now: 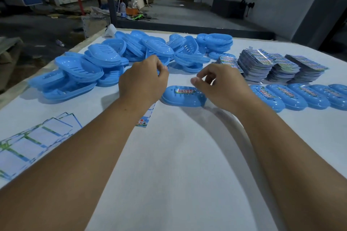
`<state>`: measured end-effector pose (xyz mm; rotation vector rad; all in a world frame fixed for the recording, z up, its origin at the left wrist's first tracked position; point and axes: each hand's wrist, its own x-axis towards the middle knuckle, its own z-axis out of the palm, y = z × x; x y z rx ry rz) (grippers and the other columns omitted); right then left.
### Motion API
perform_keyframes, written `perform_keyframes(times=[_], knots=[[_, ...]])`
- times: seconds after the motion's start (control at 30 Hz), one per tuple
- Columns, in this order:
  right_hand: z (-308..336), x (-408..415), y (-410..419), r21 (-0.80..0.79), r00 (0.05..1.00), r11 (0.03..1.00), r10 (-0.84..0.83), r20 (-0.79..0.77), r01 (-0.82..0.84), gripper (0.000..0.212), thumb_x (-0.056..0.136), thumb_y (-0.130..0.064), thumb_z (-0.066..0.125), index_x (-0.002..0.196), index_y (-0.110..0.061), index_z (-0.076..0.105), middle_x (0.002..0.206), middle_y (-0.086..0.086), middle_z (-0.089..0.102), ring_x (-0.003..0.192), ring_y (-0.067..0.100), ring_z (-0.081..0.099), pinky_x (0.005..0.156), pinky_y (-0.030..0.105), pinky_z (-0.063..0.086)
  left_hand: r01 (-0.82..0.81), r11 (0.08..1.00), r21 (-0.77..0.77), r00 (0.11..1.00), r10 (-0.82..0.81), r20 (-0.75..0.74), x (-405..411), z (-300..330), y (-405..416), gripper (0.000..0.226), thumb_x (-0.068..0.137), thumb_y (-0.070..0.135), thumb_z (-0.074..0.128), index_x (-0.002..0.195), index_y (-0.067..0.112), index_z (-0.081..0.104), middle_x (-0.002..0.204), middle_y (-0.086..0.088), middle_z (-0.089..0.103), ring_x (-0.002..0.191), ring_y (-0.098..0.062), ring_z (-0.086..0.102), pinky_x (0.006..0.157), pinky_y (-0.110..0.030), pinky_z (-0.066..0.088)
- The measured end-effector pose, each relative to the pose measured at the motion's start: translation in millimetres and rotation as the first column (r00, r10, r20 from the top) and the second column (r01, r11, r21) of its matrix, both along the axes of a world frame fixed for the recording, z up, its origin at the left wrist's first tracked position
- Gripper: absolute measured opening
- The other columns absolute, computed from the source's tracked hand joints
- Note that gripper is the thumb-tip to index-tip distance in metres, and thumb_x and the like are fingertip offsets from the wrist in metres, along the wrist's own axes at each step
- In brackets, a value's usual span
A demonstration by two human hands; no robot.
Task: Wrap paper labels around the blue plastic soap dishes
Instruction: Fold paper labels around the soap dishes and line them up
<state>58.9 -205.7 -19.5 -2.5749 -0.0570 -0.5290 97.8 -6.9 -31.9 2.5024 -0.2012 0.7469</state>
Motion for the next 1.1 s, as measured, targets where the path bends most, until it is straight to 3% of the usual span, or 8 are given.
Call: perform_keyframes(times=[0.27, 0.43, 0.53, 0.63, 0.73, 0.9, 1.1], knots=[[-8, 6, 0, -0.039, 0.999, 0.998, 0.041, -0.016, -0.042, 0.041, 0.075, -0.064, 0.077, 0.098, -0.031, 0.070, 0.085, -0.014, 0.064, 0.072, 0.005, 0.056, 0.065, 0.028, 0.045, 0.008, 1.000, -0.005, 1.000, -0.008, -0.005, 0, -2, -1, 0.018, 0.095, 0.049, 0.052, 0.089, 0.032, 0.056, 0.078, 0.004, 0.055, 0.077, -0.023, 0.050, 0.063, -0.033, 0.034], [-12, 8, 4, -0.020, 0.997, 0.997, 0.070, 0.023, -0.070, 0.027, 0.080, -0.057, 0.077, 0.092, -0.035, 0.067, 0.085, -0.019, 0.063, 0.073, -0.002, 0.054, 0.062, 0.018, 0.038, 0.004, 1.000, 0.005, 1.000, -0.004, -0.001, 0, -3, -3, 0.018, 0.095, 0.050, 0.052, 0.090, 0.033, 0.056, 0.078, 0.005, 0.053, 0.078, -0.022, 0.051, 0.063, -0.033, 0.036], [-12, 9, 11, 0.072, 0.989, 0.986, 0.146, 0.016, -0.147, 0.013, 0.093, -0.043, 0.067, 0.096, -0.031, 0.070, 0.090, -0.017, 0.070, 0.083, 0.000, 0.063, 0.078, 0.029, 0.052, 0.007, 1.000, 0.004, 1.000, -0.007, 0.005, -1, -1, -2, 0.018, 0.095, 0.049, 0.053, 0.090, 0.033, 0.056, 0.078, 0.005, 0.055, 0.077, -0.021, 0.052, 0.061, -0.032, 0.036], [-10, 2, 16, 0.085, 0.964, 0.967, 0.249, -0.095, -0.241, 0.046, 0.087, -0.052, 0.068, 0.127, -0.030, 0.065, 0.118, -0.015, 0.068, 0.106, 0.005, 0.064, 0.096, 0.030, 0.051, 0.015, 1.000, -0.007, 1.000, -0.015, 0.003, -1, -1, -2, 0.017, 0.094, 0.049, 0.053, 0.089, 0.033, 0.056, 0.079, 0.004, 0.057, 0.076, -0.022, 0.052, 0.061, -0.032, 0.034], [-9, -5, 21, 0.006, 0.933, 0.955, 0.290, -0.211, -0.296, 0.075, 0.076, -0.058, 0.077, 0.143, -0.038, 0.050, 0.135, -0.013, 0.060, 0.116, 0.005, 0.058, 0.098, 0.024, 0.045, 0.016, 1.000, -0.015, 1.000, -0.016, -0.003, -1, 0, -2, 0.017, 0.093, 0.049, 0.054, 0.088, 0.033, 0.057, 0.078, 0.004, 0.057, 0.076, -0.022, 0.051, 0.062, -0.033, 0.034], [-3, -9, 22, -0.275, 0.973, 0.946, 0.121, -0.196, -0.173, 0.073, 0.079, -0.074, 0.058, 0.144, -0.047, 0.041, 0.138, -0.006, 0.055, 0.124, 0.027, 0.051, 0.105, 0.044, 0.041, 0.016, 1.000, -0.003, 1.000, -0.016, -0.008, -2, 0, -4, 0.017, 0.094, 0.048, 0.054, 0.092, 0.032, 0.060, 0.079, 0.004, 0.059, 0.077, -0.020, 0.050, 0.058, -0.030, 0.031], [-4, -10, 15, -0.389, 0.961, 0.921, -0.109, -0.254, 0.002, 0.064, 0.079, -0.076, 0.050, 0.130, -0.037, 0.054, 0.129, 0.002, 0.055, 0.122, 0.033, 0.047, 0.095, 0.044, 0.038, 0.009, 1.000, 0.016, 1.000, -0.009, 0.002, -2, -1, -5, 0.017, 0.095, 0.049, 0.054, 0.093, 0.033, 0.059, 0.077, 0.005, 0.056, 0.077, -0.020, 0.050, 0.061, -0.031, 0.033]])
